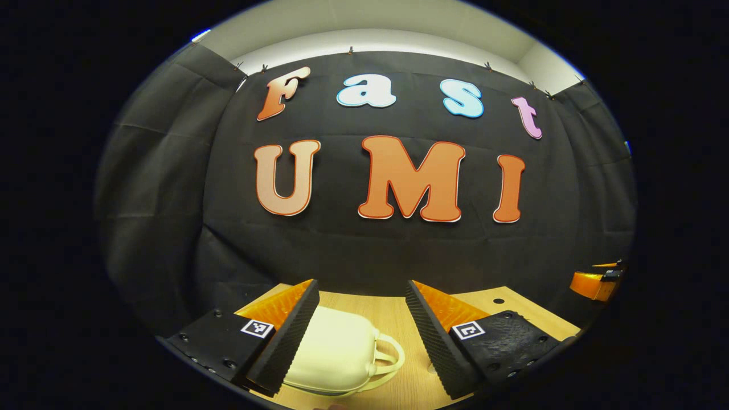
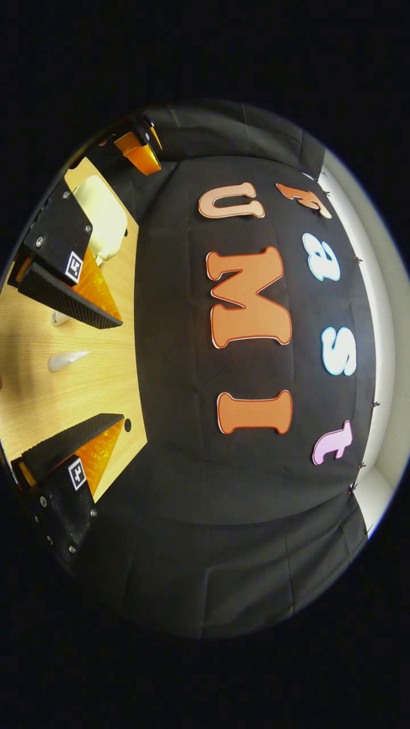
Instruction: First open the suitcase, pack the skin care products into it, and then close the suitcase.
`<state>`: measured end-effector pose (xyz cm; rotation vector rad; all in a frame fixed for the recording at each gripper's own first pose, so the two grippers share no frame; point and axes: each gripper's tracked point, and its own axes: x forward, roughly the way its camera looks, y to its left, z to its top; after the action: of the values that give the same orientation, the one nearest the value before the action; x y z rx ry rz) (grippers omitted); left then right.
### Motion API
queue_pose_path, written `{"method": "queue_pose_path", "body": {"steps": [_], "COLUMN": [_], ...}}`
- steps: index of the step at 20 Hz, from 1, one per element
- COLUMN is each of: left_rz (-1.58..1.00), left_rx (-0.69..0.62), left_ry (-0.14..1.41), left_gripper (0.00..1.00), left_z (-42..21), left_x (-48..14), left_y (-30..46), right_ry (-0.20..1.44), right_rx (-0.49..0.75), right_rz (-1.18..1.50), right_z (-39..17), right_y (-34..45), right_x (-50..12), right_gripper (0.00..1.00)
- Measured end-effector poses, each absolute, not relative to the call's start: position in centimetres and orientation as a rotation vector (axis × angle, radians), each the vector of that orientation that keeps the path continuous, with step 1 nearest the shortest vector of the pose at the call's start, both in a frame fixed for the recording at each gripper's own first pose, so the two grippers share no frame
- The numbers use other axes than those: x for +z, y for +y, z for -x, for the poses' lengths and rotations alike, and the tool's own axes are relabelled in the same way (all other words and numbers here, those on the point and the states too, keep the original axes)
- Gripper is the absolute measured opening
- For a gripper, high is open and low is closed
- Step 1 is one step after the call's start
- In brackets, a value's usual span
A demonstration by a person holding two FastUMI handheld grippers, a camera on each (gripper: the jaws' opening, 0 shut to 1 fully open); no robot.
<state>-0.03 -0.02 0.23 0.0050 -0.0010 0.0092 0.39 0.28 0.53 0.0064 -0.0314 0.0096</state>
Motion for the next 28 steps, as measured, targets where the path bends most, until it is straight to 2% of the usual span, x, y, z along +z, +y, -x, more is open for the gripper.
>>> {"method": "queue_pose_path", "body": {"steps": [5,10,14,19,28], "left_rz": [-0.064,-0.357,-0.653,-0.979,-1.251], "left_rx": [0.01,0.025,-0.052,-0.153,-0.223], "left_ry": [0.003,0.024,0.068,0.134,0.333], "left_gripper": [0.98,0.98,1.0,0.98,0.98], "left_z": [-0.1,0.1,0.2,-0.7,-5.0], "left_x": [0.3,-1.4,-6.1,-14.3,-25.0], "left_y": [-0.2,-0.8,-4.6,-8.5,-8.6], "right_ry": [-0.014,-0.001,0.017,0.071,0.155], "right_rx": [0.016,0.005,-0.022,-0.083,-0.213], "right_rz": [0.02,0.018,-0.002,-0.039,-0.101], "right_z": [-0.2,-0.2,0.5,0.3,0.6], "right_y": [0.1,-0.3,-2.4,-5.6,-11.8], "right_x": [0.2,-0.2,-1.5,-3.7,-7.7], "right_gripper": [0.95,0.95,0.95,0.95,0.95]}}
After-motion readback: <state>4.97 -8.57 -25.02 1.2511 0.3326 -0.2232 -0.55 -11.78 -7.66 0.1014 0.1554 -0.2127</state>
